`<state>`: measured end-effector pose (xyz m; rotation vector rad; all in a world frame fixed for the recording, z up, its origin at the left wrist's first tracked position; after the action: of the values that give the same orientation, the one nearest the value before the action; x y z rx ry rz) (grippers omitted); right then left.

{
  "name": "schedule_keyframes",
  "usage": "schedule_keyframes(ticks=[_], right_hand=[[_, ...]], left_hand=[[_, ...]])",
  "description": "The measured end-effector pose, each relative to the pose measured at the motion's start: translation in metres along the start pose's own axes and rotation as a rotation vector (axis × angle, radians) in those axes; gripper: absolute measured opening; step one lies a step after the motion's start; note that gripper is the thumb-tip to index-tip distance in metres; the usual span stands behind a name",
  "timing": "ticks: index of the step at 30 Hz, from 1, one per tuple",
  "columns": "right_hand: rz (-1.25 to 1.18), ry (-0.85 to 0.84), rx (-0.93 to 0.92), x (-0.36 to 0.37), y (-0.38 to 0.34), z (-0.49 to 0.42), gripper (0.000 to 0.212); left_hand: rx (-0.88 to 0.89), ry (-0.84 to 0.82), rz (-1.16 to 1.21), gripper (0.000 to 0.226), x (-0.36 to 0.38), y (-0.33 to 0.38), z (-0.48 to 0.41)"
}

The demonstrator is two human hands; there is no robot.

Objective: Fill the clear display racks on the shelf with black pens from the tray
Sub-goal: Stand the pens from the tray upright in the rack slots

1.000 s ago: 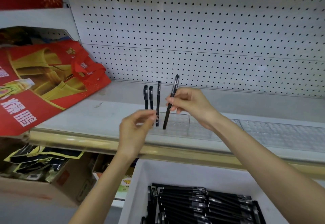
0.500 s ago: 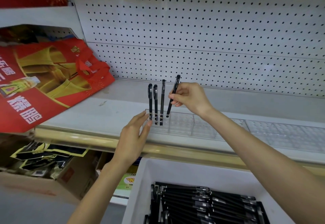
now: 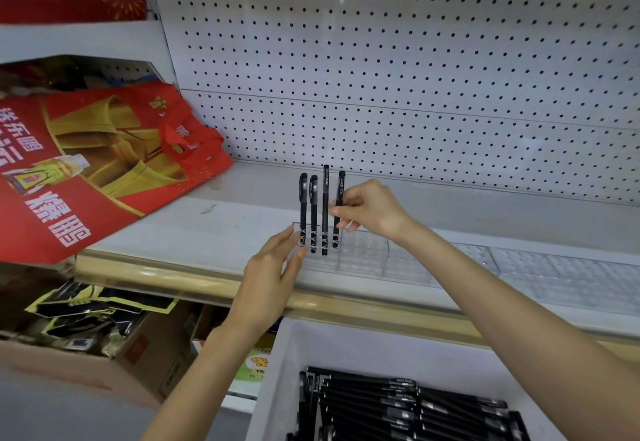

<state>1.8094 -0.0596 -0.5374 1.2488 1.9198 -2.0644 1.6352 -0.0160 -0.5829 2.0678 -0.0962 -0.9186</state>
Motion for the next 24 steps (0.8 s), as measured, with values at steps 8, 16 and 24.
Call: schedule_keyframes(ticks=[8, 16, 24], right_hand=[[0.018, 0.007, 0.039, 0.007, 0.012, 0.005, 0.018], [-0.027, -0.167, 0.092, -0.001, 0.005, 0.009, 0.043], [-0.199, -0.145, 0.050, -0.057, -0.027, -0.021, 0.026]], left_hand=[[-0.014, -0.005, 0.035, 0.038, 0.000, 0.000, -0.001], [-0.021, -0.012, 0.042, 0.039, 0.000, -0.001, -0.001], [-0.031, -0.028, 0.056, 0.038, 0.001, -0.003, -0.001]])
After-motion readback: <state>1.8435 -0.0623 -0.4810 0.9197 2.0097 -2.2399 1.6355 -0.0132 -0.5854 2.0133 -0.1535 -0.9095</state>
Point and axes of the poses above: each hand's wrist, its own z-axis away from the middle knuckle, its own x-axis out of the palm, y = z × x, the point moved 10 cm from there along -z, towards the middle knuckle, and after that the axes turned 3 degrees about y, right-handed, at the moved point
